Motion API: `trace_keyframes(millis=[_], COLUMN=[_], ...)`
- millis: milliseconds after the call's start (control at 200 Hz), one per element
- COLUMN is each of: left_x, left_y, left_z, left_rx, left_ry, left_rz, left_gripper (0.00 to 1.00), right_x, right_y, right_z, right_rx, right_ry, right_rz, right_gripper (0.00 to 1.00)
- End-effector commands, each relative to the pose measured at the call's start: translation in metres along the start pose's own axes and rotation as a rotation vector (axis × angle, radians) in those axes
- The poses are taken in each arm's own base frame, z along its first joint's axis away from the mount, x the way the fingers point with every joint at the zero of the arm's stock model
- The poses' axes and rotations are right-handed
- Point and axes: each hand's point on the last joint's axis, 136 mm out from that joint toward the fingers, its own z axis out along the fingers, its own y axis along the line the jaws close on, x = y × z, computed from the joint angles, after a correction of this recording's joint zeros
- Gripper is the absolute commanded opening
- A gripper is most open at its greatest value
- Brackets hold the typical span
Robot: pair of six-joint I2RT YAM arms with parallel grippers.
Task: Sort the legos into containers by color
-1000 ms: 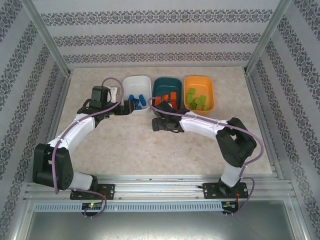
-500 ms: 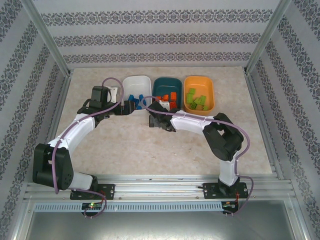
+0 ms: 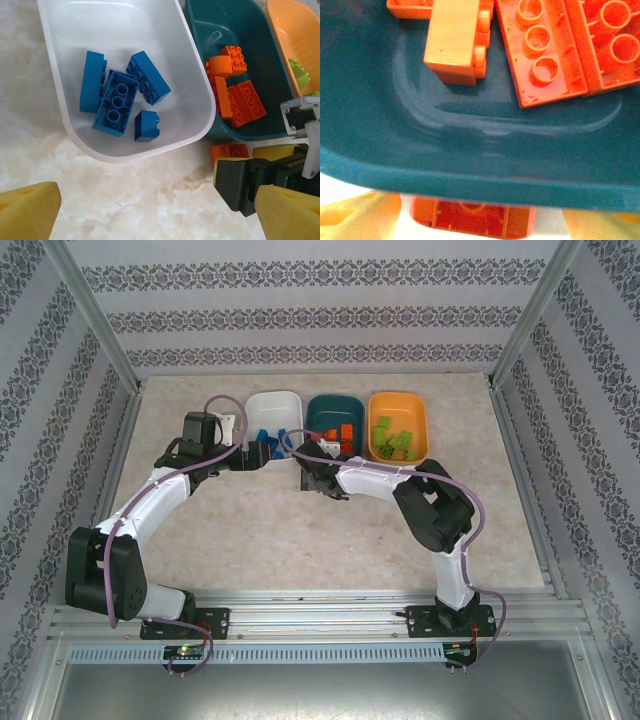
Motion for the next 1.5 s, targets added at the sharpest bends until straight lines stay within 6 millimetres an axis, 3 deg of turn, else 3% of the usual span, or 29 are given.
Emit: trace_keyframes(millis=[0,370,734,1154,1349,1494], left_x=[-0.011,-0.012,-0.012,-0.009,-0.008,-0.007], left_y=[-0.007,-0.008,-0.009,-0.007,-0.006,-0.006], left_z=[-0.008,-0.009,-0.009,-0.007,-0.005,-0.004], left_rx=[0.025,0.028,0.034,0.030,0.029,0.034], left_ry=[-0.042,-0.047,-0.048,-0.037,-0.031,-0.027], left_rz=[-0.002,-0.001,0.000,0.002,0.003,0.000], left_gripper=[1.00,1.00,1.00,1.00,1.00,1.00], right_x=[-0.008,-0.001,0.009,0.026,0.017,-0.003], right_y=[0.001,0.003,-0.005,-0.025,-0.049,-0.064], right_z=[0.005,0.020,0.013,-0.045,-0.083,-0.115], right_rx=[0.011,0.008,-0.004,-0.087,-0.116,-0.167], right_ry=[-0.013,0.041,0.057,0.016,-0.046,-0.096], right_rz=[0.026,0.027,0.017,0.044,0.076,0.110], right_gripper=[0.82,0.75,0.54,0.52,0.52,0.52])
